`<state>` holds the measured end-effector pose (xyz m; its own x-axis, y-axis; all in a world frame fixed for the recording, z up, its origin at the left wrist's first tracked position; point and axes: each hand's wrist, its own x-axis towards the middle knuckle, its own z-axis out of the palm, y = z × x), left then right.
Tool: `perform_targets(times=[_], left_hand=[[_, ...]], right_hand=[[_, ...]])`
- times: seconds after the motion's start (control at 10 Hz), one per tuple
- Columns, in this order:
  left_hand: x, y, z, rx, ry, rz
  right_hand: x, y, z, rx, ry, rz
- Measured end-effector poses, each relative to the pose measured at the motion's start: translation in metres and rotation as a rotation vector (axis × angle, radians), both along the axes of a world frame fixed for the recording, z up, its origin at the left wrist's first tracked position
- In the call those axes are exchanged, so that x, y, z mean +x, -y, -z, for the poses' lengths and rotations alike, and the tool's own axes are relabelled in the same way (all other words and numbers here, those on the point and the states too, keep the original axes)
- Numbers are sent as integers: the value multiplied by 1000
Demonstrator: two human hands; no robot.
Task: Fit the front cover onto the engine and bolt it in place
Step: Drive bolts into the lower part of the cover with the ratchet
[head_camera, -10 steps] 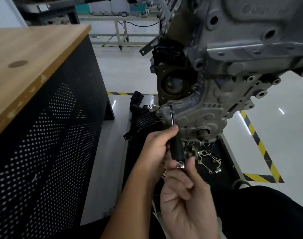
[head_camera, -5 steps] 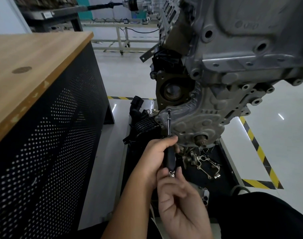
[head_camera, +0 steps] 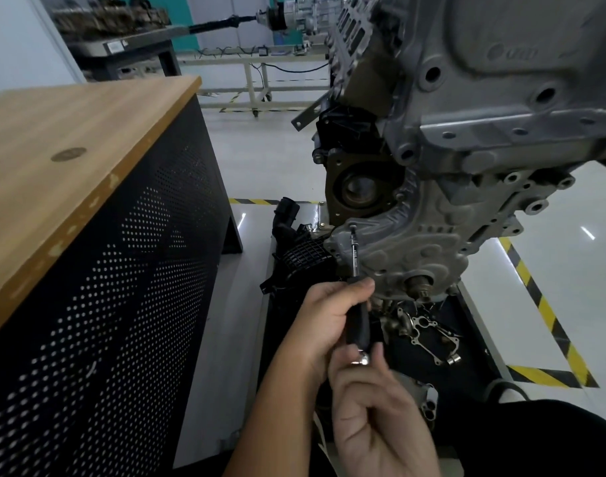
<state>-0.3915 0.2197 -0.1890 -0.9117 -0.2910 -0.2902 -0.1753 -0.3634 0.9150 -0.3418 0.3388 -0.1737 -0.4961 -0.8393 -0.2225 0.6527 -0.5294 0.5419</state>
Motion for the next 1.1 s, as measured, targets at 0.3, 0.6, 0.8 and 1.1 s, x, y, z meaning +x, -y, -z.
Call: perform_targets(times=[0.3,0.6,0.8,1.1], left_hand=[[0,-7,-1,-53,6,50],[-5,-8,-1,-327,18,36],[-4,7,-4,-22,36,58],[-6,-3,2,-237,-15,-31]], right_hand=[[-7,-6,18,799,-444,43],[6,16,21,1868,-1052,176],[-1,-2,9,101,-49,-29],[5,12,29,1922,-1092,190]])
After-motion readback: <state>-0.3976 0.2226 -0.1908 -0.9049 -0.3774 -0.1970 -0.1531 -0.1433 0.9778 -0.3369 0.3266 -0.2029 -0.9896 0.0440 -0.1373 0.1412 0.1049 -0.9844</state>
